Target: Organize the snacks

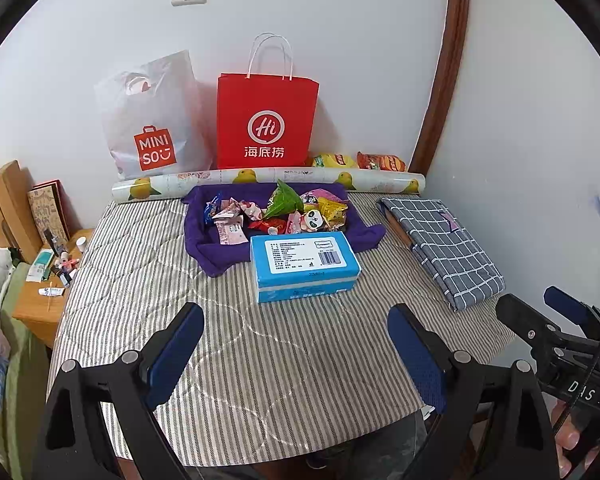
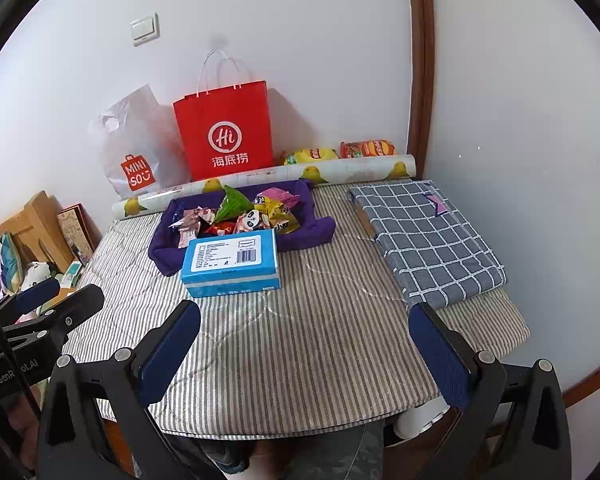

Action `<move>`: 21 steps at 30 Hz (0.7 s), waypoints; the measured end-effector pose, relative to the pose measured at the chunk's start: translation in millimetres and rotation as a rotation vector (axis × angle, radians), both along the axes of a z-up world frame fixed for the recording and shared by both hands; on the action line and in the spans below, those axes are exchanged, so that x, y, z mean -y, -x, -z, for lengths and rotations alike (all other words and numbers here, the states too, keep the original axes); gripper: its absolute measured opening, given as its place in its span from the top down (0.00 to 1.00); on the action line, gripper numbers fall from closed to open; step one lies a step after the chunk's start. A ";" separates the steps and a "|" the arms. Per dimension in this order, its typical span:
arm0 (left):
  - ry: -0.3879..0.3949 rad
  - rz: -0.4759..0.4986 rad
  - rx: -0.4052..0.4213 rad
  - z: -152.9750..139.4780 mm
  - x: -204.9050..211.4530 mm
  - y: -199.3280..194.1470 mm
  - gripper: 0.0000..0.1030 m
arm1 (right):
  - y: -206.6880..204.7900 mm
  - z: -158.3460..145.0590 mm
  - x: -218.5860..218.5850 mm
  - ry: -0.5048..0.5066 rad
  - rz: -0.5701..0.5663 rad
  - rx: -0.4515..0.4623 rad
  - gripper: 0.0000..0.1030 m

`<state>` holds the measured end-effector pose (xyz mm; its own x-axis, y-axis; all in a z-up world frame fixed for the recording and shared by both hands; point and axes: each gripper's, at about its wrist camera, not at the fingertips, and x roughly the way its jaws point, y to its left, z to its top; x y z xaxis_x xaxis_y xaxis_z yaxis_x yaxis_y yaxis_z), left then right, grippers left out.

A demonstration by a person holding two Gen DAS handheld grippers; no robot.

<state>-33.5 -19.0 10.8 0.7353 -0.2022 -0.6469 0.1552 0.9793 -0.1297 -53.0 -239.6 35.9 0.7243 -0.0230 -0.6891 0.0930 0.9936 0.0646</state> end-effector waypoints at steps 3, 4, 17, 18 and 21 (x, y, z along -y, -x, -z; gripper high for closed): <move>-0.001 0.000 0.001 -0.2 0.3 0.3 0.09 | 0.1 0.2 0.9 -0.006 0.002 0.000 0.01; 0.000 -0.001 0.001 -0.2 0.4 0.0 0.09 | 0.2 0.5 1.2 -0.007 0.003 0.000 0.01; 0.000 0.004 0.004 -0.2 1.4 0.8 0.09 | 1.3 0.3 1.2 -0.008 0.003 0.004 0.01; 0.000 0.003 0.003 -0.3 1.4 0.7 0.09 | 1.2 0.4 1.4 -0.008 0.002 0.004 0.01; -0.001 0.004 0.004 -0.4 1.5 0.9 0.09 | 2.2 0.1 1.8 -0.009 0.002 0.006 0.01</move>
